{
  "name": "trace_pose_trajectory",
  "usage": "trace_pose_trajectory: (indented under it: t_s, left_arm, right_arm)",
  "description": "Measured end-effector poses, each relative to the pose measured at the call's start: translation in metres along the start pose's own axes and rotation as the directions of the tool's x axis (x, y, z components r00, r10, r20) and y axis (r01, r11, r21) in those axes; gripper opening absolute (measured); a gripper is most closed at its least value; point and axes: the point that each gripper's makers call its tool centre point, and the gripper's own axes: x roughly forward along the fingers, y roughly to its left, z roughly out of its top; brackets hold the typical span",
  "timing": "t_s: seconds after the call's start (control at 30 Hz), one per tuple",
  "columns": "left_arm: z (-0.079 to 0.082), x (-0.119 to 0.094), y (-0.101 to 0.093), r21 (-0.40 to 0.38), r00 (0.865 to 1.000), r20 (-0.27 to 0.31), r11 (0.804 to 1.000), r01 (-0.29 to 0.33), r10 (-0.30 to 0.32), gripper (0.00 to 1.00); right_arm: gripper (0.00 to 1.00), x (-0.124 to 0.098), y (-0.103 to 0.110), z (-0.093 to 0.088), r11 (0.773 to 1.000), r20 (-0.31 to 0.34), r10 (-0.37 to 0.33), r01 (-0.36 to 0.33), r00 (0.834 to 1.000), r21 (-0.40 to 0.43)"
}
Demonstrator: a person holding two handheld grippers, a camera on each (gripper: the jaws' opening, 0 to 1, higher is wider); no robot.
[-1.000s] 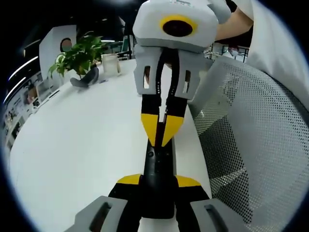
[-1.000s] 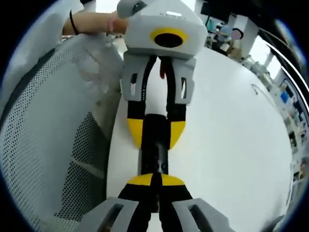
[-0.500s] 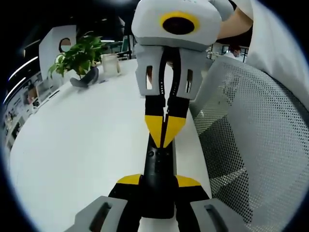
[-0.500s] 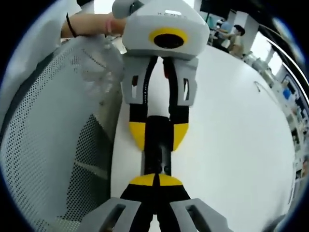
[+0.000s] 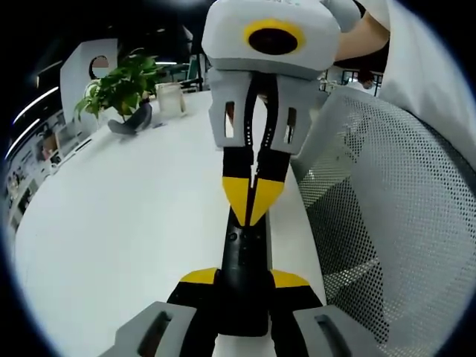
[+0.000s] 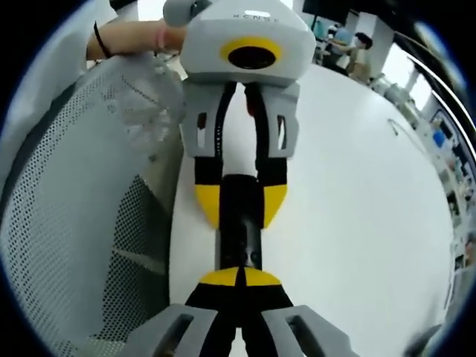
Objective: Press the specified remote control buttons in sequence, fully releasing each button before pressing the next.
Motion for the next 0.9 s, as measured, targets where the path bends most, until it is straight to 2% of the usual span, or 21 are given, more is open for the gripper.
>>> trace_pose_trajectory:
  t_s: [0.17, 0.47, 0.6, 0.77, 0.9]
  left_arm:
    - [-0.0004, 0.0, 0.0004, -0.001, 1.0, 0.0, 1.0, 0.0, 0.0, 0.24]
    - [0.0001, -0.0005, 0.0003, 0.0, 1.0, 0.005, 1.0, 0.002, -0.002, 0.24]
    - [-0.0001, -0.0006, 0.0004, 0.0, 1.0, 0.007, 1.0, 0.003, -0.003, 0.24]
    - [-0.0005, -0.0004, 0.0005, 0.0, 1.0, 0.007, 1.0, 0.003, -0.003, 0.24]
    - [-0.0008, -0.0005, 0.0009, -0.004, 1.0, 0.01, 1.0, 0.003, -0.003, 0.24]
  right_arm:
    - [0.0, -0.0004, -0.0013, 0.0, 0.999, 0.02, 0.01, -0.011, 1.0, 0.047]
    - [0.0, -0.0028, -0.0002, 0.0, 0.997, 0.05, 0.021, -0.025, 0.999, 0.068]
    - [0.0, -0.0042, -0.0009, -0.0057, 0.998, 0.019, 0.011, -0.012, 1.0, 0.054]
    - [0.0, -0.0047, -0.0015, -0.009, 0.997, 0.029, 0.004, -0.006, 1.0, 0.081]
    - [0.0, -0.0031, -0.0024, -0.0076, 0.996, 0.013, 0.001, -0.002, 1.0, 0.091]
